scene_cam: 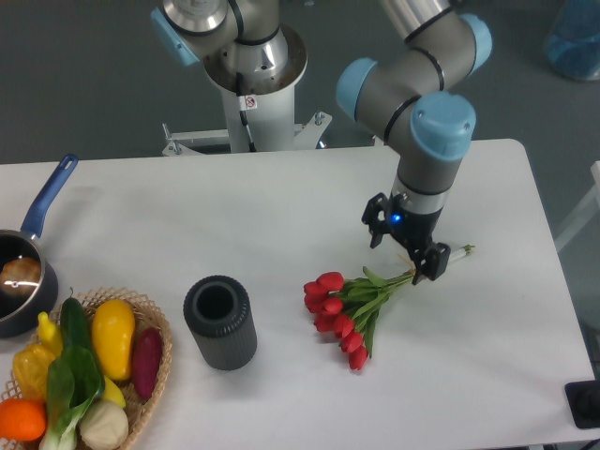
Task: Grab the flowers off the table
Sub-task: 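Lower the gripper onto the stems near the red blooms and close it, then lift the gripped red tulip bunch up off the table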
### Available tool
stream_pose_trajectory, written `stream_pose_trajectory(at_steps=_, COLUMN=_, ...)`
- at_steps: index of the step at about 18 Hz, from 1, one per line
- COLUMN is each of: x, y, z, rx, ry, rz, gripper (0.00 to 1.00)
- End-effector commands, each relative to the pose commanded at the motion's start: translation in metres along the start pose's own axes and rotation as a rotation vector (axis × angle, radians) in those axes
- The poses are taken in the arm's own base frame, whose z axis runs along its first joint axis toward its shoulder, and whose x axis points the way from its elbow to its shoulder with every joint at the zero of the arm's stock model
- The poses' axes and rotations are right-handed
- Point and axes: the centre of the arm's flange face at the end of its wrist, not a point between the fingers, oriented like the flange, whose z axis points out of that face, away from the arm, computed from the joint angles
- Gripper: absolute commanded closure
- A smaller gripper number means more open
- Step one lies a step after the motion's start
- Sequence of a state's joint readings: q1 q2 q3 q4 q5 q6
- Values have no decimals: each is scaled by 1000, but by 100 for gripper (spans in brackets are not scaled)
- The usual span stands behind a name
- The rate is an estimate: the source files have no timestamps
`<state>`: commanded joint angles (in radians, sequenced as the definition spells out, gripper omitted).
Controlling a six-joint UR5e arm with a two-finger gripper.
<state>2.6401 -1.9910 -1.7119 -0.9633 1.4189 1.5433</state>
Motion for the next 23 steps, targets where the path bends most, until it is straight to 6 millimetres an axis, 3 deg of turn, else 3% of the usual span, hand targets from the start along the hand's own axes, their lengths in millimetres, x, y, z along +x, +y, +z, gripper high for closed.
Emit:
stream_pose_trajectory(at_steps=14, x=-8, y=-6, z=60, rx=-1, ry=26, rz=-30, gripper=1)
stream_pose_trajectory(at_steps=19, x=-8, y=-7, z=56, rx=-2, ry=21, rz=-30, gripper=63)
stream_pose_trajectory(at_steps=20, x=-9, y=-8, z=52, rx=0, ry=15, rz=-30, gripper=70)
stream_pose_trajectory(at_steps=23, x=-9, y=-7, z=39, rx=3, ry=-7, rz=-32, gripper=72)
